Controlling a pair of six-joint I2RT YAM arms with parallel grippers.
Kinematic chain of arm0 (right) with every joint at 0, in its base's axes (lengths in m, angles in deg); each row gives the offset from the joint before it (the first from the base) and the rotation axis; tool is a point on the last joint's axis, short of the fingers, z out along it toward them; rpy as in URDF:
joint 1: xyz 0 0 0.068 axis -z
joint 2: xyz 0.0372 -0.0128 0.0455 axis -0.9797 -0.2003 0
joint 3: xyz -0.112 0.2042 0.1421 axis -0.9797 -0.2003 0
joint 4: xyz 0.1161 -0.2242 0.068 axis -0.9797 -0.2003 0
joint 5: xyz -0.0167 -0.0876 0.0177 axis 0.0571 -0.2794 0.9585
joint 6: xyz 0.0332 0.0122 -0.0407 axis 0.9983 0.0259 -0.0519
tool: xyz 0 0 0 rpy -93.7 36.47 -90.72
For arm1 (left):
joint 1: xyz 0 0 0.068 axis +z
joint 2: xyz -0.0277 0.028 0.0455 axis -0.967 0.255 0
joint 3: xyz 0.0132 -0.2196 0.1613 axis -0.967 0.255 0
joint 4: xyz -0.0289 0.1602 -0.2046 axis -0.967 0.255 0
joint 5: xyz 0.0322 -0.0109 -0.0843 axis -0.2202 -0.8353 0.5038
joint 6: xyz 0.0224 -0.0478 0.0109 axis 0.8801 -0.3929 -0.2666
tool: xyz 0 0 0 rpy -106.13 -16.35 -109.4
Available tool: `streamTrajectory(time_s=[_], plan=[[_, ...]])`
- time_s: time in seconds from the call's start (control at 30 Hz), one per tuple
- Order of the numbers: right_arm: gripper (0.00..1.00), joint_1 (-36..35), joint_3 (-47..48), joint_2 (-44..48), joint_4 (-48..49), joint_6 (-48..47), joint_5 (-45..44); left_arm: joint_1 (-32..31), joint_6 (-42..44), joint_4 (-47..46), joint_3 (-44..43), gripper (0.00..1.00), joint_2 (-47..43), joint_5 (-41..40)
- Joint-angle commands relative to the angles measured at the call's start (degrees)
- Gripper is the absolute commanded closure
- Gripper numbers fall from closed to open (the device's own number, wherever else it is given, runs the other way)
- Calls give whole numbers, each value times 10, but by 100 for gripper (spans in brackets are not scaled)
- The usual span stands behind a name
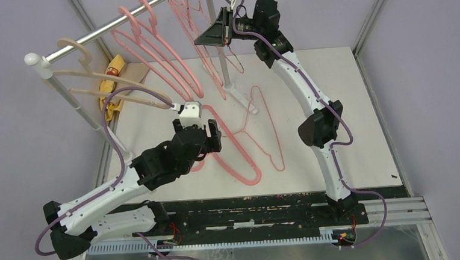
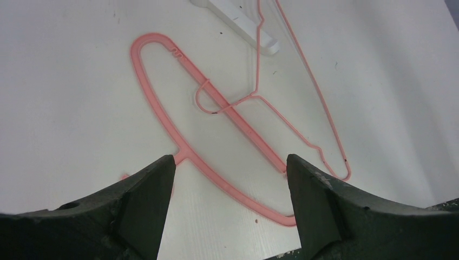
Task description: Organize the hangers
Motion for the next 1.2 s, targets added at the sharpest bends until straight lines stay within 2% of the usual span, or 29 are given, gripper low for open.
streamTrajectory(time_s=[0.0, 0.43, 0.87, 1.17], plan=[[96, 0, 26, 11, 52, 1, -24, -15, -18, -47, -31, 18, 5, -48], [96, -23, 62, -21, 45, -41, -98, -62, -10, -70, -62, 18, 59, -99], [96, -32, 82, -48, 58, -63, -167, -62, -5, -75, -56, 17, 62, -119], [96, -43, 96, -60, 32, -85, -235, -63, -3, -85, -50, 18, 60, -112]])
